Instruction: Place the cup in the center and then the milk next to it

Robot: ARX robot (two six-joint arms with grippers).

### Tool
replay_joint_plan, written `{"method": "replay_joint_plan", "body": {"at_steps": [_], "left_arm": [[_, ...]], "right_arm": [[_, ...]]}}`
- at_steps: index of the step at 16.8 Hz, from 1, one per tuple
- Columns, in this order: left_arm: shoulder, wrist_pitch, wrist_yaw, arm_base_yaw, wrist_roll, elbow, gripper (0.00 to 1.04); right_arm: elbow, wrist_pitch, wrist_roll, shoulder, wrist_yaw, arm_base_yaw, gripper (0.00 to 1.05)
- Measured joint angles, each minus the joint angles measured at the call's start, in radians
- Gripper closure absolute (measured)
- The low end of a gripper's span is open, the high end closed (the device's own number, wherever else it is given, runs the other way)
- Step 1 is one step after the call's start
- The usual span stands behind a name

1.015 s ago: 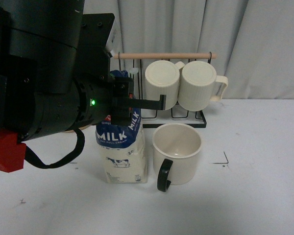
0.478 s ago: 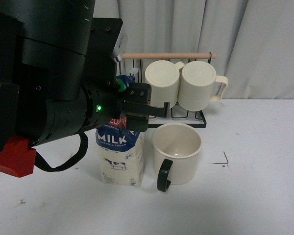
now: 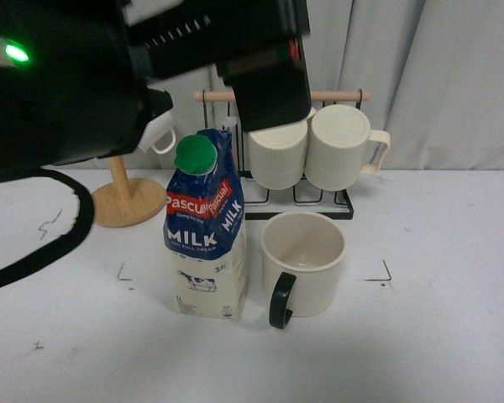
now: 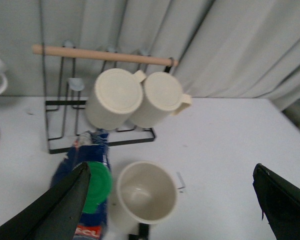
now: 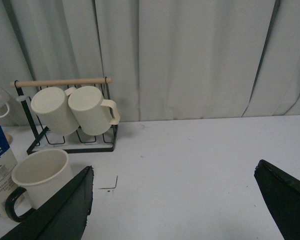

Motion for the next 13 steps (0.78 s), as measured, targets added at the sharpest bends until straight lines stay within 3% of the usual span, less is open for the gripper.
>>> {"method": "replay_joint_plan", "body": {"at_steps": [3,4,5,6,8,13], "left_arm": [[-0.223,-0.074,0.005,-0.040,-0.047,-0.118,0.07],[-0.280,-0.027,-0.066,-0.056,-0.011,-0.175,0.10],[-0.364,0.067,-0.238,-0.056,0.085,-0.266,0.20],[-0.520,0.032,-0.341,0.032,0.203,-0.380,0.33],[-0.762,-0.060,-0.267,0.218,0.305,-0.558,0.56],[-0.932,-0.148,-0.117,0.345,0.349,-0.577,1.03]], "right_arm": [[0.000,0.000,0.000,0.000,0.000,0.000,0.06],[0.000,0.000,0.000,0.000,0.000,0.000,0.06],[0.000,0.000,0.000,0.000,0.000,0.000,0.06],[0.000,0.000,0.000,0.000,0.000,0.000,0.06],[0.000,0.000,0.000,0.000,0.000,0.000,0.06],[0.000,0.000,0.000,0.000,0.000,0.000,0.06]]}}
